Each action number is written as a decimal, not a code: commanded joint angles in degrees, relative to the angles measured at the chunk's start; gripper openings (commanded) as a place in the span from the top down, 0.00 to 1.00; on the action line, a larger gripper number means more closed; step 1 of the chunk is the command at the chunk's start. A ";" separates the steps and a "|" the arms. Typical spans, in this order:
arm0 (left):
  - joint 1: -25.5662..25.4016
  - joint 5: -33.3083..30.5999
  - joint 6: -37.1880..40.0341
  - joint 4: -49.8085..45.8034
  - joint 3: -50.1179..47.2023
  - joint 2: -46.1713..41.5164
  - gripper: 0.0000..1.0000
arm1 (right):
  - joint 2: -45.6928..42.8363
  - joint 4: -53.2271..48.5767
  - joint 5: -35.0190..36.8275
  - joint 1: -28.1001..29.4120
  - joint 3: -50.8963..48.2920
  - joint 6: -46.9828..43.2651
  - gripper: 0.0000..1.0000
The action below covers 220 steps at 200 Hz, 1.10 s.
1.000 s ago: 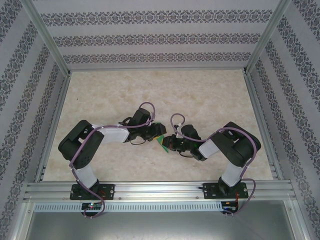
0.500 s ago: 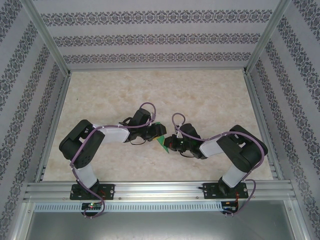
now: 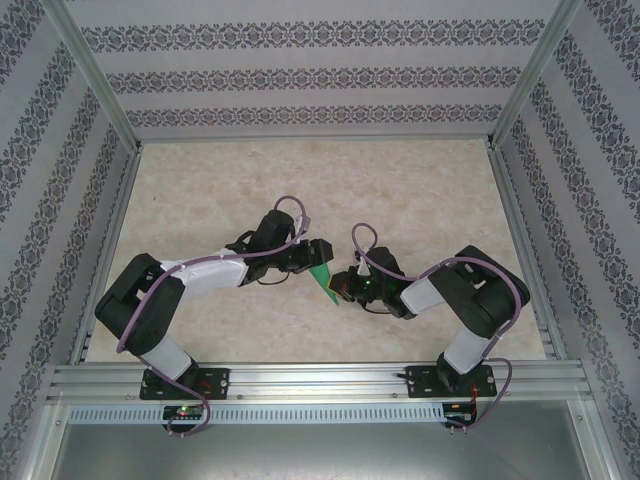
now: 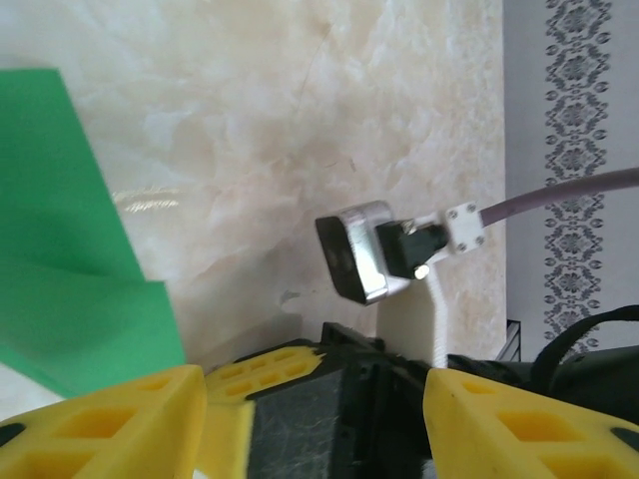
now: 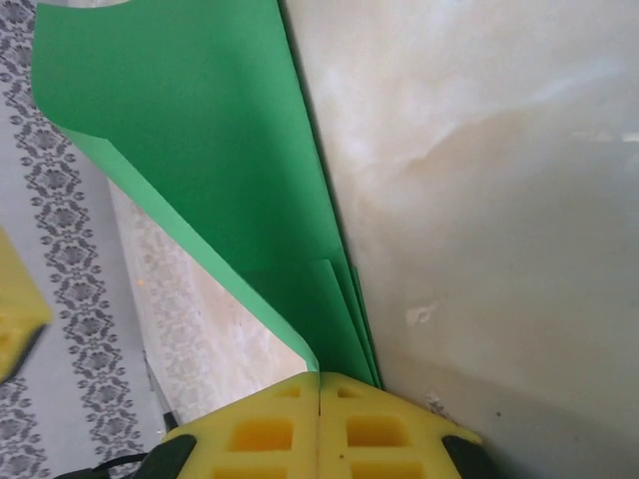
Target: Fold a paper plane with a square sheet of paper (pick it up from the middle)
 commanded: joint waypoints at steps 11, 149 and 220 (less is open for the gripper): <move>-0.72 1.71 0.89 3.25 0.03 3.05 0.40 | 3.15 -2.04 1.64 -0.31 -1.32 2.65 1.00; -1.04 -0.61 3.25 -0.04 4.17 12.78 0.42 | -0.59 -13.03 3.50 -0.12 0.44 -1.19 0.93; -1.05 -1.23 3.09 -4.57 4.50 15.02 0.46 | -9.75 -29.89 5.92 0.16 2.15 -7.97 0.87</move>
